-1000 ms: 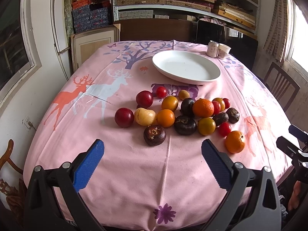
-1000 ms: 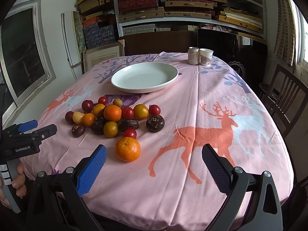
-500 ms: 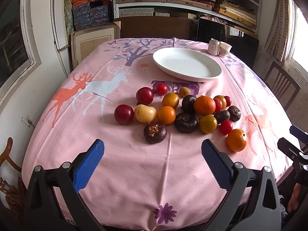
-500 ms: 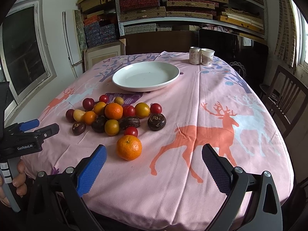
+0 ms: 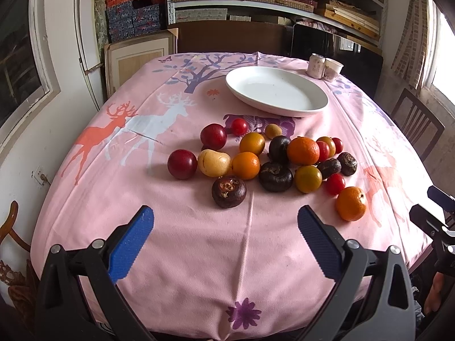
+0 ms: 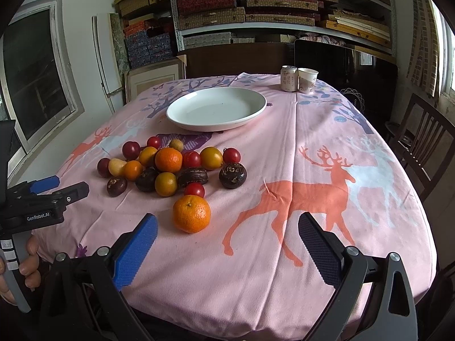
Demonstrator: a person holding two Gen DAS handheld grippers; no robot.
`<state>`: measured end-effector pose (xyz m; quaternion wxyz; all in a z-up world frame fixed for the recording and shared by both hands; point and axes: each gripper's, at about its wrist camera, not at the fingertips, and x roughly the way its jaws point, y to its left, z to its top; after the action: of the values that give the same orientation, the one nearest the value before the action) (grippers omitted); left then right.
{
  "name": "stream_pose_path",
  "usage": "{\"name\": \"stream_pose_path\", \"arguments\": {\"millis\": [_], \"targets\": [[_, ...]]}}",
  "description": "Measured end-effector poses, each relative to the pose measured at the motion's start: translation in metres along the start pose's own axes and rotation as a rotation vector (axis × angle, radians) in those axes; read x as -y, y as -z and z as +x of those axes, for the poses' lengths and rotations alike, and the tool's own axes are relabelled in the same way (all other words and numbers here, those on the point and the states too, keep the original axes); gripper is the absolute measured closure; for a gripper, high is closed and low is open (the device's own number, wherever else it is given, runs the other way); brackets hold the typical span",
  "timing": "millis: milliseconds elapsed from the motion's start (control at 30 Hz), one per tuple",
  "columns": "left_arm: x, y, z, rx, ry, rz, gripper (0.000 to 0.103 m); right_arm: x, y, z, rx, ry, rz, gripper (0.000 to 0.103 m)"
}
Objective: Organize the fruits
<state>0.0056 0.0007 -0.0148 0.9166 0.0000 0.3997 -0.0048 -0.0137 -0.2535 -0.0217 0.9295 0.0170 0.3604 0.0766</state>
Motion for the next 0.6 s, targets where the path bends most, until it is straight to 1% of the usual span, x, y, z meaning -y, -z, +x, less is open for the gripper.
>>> {"name": "stream_pose_path", "arguments": {"millis": [400,600], "targets": [[0.0008,0.0013,0.0010,-0.005,0.006,-0.002,0.004,-0.0002,0.0020,0.0015,-0.005,-0.007,0.001,0.003],[0.0015,0.0031,0.0034,-0.013,0.010,-0.005,0.004,-0.0050,0.0039,0.0034,-0.012,-0.006,-0.020,0.003]]}}
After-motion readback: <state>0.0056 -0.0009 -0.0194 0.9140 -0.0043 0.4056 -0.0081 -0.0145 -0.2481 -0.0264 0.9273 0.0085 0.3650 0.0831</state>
